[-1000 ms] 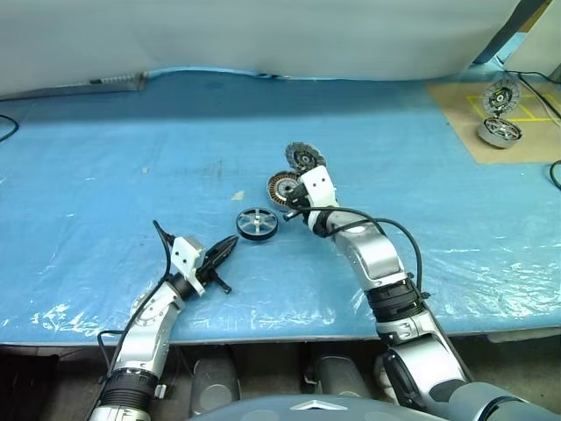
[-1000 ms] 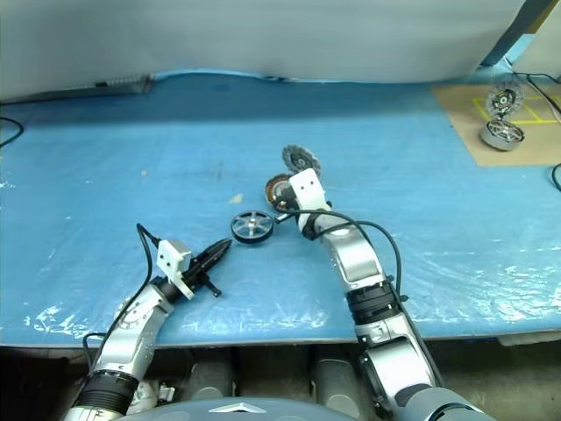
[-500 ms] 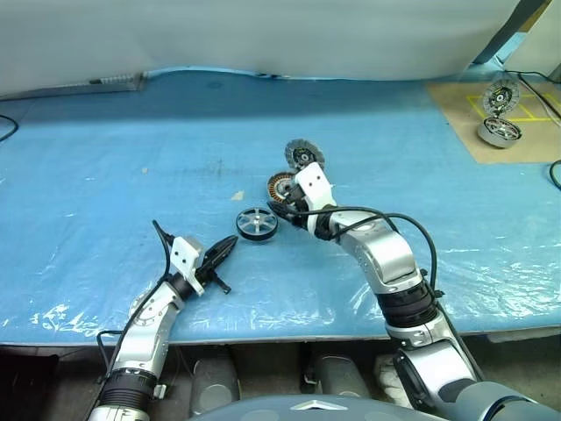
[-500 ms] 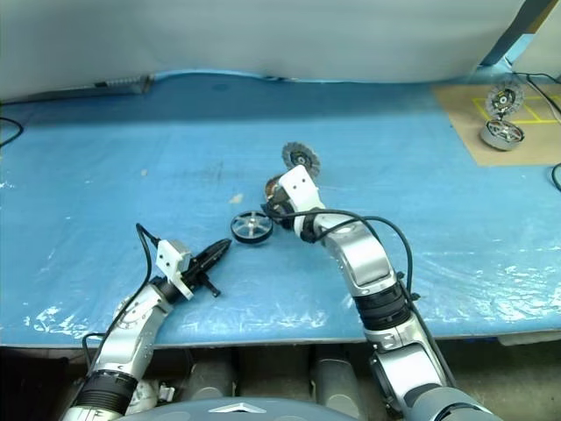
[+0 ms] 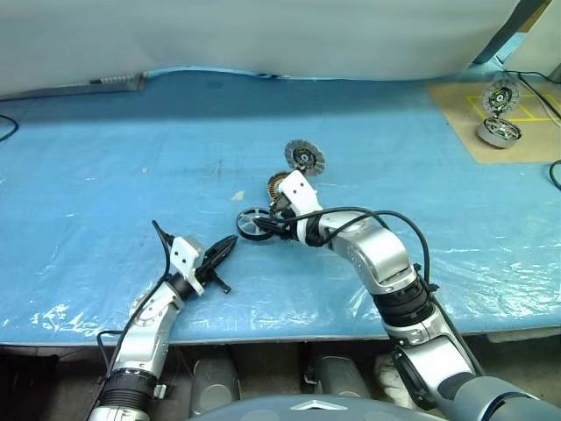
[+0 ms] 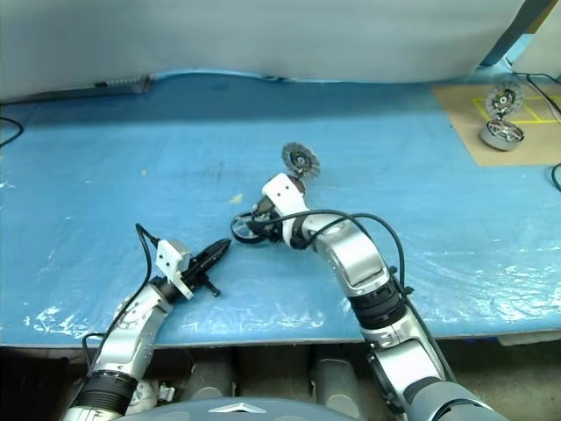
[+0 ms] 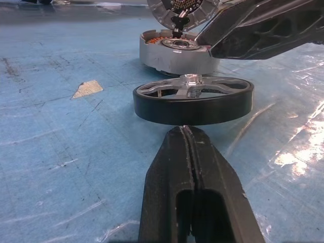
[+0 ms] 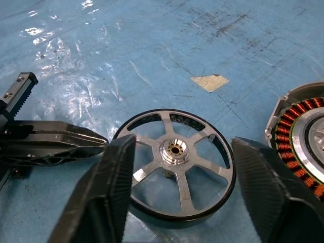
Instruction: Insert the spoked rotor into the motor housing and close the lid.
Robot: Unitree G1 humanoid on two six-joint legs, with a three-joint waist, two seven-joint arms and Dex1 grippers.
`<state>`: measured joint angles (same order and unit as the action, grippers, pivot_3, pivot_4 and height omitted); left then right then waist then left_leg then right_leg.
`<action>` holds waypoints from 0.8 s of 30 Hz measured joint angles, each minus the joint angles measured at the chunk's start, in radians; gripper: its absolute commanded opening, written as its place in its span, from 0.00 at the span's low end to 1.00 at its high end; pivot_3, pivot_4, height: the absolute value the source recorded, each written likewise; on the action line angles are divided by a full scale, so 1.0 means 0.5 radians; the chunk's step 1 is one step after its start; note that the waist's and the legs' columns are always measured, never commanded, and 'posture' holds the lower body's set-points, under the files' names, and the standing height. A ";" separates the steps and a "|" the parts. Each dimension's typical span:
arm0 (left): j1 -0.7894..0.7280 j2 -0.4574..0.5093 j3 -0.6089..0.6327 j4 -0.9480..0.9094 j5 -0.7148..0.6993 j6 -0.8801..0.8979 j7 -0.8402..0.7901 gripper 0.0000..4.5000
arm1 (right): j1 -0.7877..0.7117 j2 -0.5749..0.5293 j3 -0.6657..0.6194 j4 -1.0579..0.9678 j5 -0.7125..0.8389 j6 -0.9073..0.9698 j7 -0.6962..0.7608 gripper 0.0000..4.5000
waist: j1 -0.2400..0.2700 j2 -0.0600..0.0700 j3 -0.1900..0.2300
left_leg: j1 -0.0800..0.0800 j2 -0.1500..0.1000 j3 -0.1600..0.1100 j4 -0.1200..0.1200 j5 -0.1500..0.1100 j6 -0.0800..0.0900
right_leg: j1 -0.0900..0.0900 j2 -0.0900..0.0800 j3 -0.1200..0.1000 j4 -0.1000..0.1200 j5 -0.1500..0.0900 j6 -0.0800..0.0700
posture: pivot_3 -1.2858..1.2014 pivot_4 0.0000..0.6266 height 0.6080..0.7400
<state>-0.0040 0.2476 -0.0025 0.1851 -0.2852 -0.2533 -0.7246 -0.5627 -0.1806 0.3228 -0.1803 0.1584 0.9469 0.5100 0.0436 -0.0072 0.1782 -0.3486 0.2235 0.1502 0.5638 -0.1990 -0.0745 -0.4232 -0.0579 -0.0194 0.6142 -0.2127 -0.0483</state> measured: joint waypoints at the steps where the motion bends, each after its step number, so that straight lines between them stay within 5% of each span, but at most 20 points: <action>1: 0.001 0.000 0.000 -0.002 0.000 0.000 0.002 0.00 | -0.013 -0.006 0.013 0.000 0.000 -0.001 0.007 0.79 | 0.000 0.000 0.000 | 0.000 0.000 0.000 0.000 0.000 0.000 | 0.000 0.000 0.000 0.000 0.000 0.000 | 0.52 0.24 1.00; 20: 0.039 0.001 0.001 -0.024 0.000 -0.020 0.034 0.00 | -0.053 -0.045 0.132 0.337 -0.041 -0.219 0.111 0.79 | 0.000 0.000 0.000 | 0.000 0.000 0.000 0.001 0.000 0.000 | 0.000 0.000 0.000 0.001 0.000 0.000 | 0.52 0.24 1.00; 24: 0.042 0.001 0.001 -0.023 -0.002 -0.023 0.032 0.00 | -0.020 -0.065 0.132 0.299 -0.042 -0.231 0.121 0.59 | 0.001 0.000 0.000 | 0.000 0.000 0.000 0.001 0.000 0.000 | 0.001 0.000 0.000 0.001 0.000 0.000 | 0.52 0.24 1.00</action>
<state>0.0169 0.2479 -0.0019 0.1734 -0.2860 -0.2648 -0.7084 -0.5730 -0.2132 0.3890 -0.0307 0.1377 0.8313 0.5706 0.0441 -0.0073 0.1782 -0.3488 0.2234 0.1502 0.5642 -0.1990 -0.0744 -0.4229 -0.0580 -0.0193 0.6145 -0.2126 -0.0483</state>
